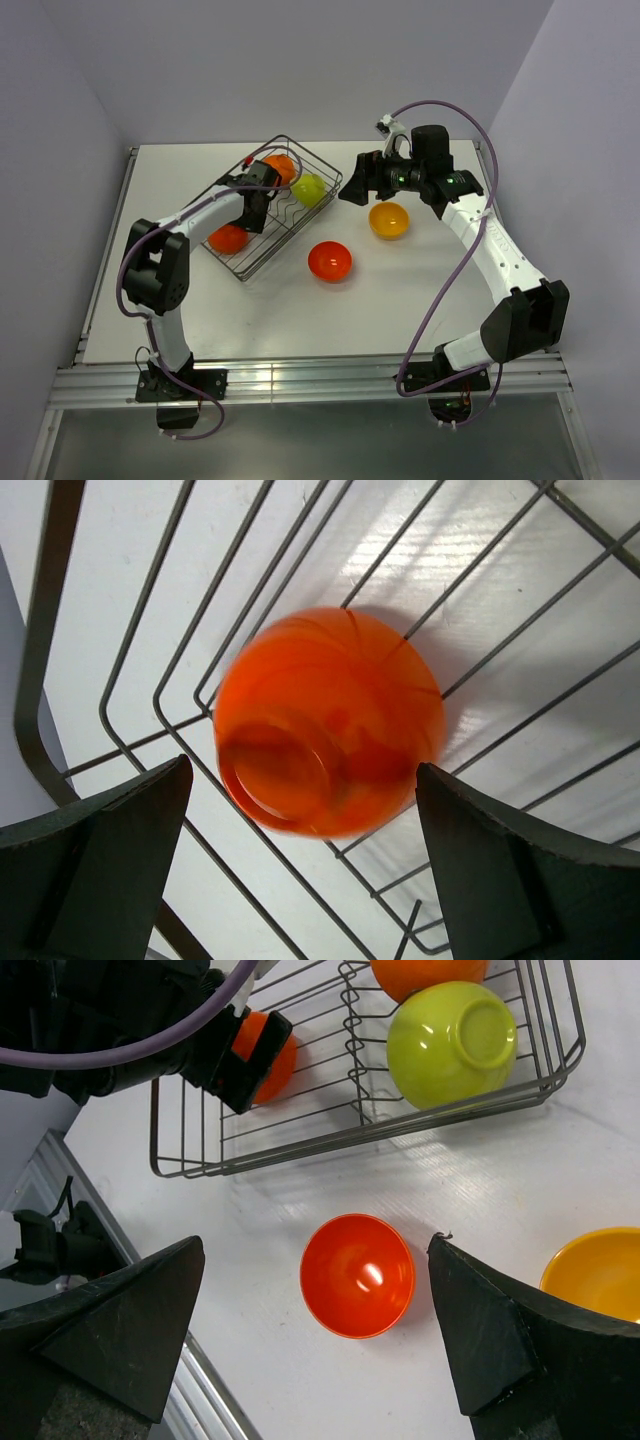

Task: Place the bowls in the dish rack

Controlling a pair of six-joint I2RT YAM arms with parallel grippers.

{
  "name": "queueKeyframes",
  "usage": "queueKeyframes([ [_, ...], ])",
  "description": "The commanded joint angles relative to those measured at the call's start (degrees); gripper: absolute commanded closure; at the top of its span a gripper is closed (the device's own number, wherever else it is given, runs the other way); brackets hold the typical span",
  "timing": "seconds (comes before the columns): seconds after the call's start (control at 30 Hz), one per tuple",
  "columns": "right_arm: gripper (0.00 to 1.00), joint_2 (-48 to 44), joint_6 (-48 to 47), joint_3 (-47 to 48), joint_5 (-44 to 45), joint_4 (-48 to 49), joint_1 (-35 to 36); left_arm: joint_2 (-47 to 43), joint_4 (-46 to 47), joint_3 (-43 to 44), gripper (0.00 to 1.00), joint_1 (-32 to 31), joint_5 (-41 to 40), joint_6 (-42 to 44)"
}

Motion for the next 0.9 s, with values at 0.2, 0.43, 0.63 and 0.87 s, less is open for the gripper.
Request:
queueKeyframes([
  [0.2,0.00,-1.8,-0.7,0.6,-1.2,1.5,-0.5,-3.6,5.5,-0.4,0.00,-2.8,-4.2,4.6],
  [0.43,0.02,-1.9,-0.9,-0.3,-2.2,1.8,-0.5,-5.3,6.5,0.1,0.07,-3.2,8.8,7.5],
  [0.63,0.05,-2.0,-1.3,0.0,-2.5,1.1,-0.8,-1.6,5.2,-0.9,0.41,-3.1,11.9,7.3],
  [0.87,0.06,-1.9,-1.3,-0.1,-2.7,0.8,-1.2,2.4,3.6,-1.3,0.51,-1.4,11.7,7.0],
])
